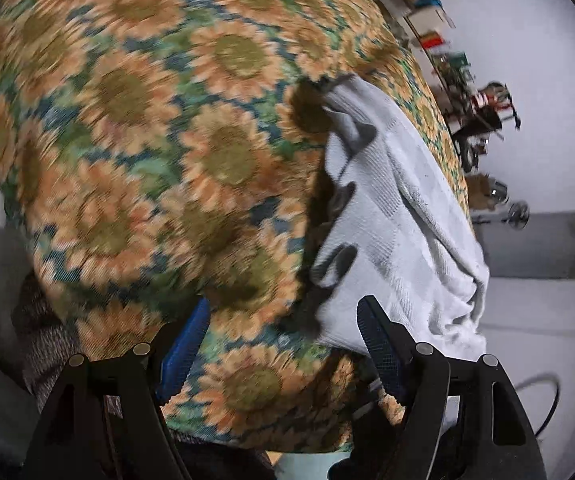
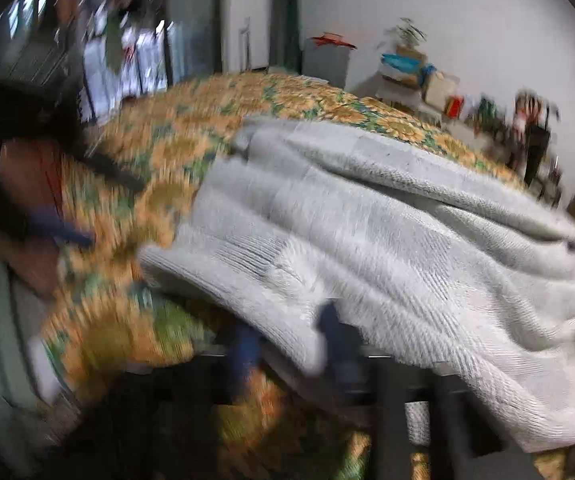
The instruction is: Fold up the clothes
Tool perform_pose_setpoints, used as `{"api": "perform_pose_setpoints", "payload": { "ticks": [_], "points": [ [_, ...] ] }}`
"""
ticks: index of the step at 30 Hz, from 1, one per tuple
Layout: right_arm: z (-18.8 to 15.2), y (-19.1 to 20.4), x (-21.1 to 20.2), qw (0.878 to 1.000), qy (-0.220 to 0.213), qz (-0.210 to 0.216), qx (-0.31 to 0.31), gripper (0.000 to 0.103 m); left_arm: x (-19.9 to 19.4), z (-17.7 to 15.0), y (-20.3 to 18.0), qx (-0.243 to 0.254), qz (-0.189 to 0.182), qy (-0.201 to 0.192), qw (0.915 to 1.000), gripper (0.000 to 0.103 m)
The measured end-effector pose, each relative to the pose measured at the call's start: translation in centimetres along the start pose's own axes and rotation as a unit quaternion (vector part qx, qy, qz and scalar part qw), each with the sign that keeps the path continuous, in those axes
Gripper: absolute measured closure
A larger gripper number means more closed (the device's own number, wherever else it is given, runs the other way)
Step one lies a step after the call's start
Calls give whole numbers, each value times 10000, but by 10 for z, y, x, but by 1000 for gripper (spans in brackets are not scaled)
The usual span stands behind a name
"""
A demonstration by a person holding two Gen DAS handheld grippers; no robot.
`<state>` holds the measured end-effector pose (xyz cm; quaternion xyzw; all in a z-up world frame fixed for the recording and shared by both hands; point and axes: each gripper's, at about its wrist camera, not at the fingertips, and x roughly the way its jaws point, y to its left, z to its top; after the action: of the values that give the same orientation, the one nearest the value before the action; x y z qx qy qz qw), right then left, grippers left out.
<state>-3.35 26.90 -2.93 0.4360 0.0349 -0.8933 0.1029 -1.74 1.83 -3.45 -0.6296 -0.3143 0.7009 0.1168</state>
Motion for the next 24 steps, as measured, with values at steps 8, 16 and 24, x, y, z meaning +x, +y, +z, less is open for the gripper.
{"api": "perform_pose_setpoints", "payload": {
  "ticks": [8, 16, 24],
  "points": [
    [-13, 50, -26, 9809, 333, 1870, -412, 97, -45, -12, 24, -336, -535, -292, 9976, 28],
    [-26, 39, -29, 9679, 966, 2300, -305, 67, -56, -20, 20, -70, 272, -603, 9978, 26],
    [59, -75, -12, 9895, 221, 320, 1391, 31, -22, -38, -26, 818, 1041, -716, 9886, 26]
  ]
}}
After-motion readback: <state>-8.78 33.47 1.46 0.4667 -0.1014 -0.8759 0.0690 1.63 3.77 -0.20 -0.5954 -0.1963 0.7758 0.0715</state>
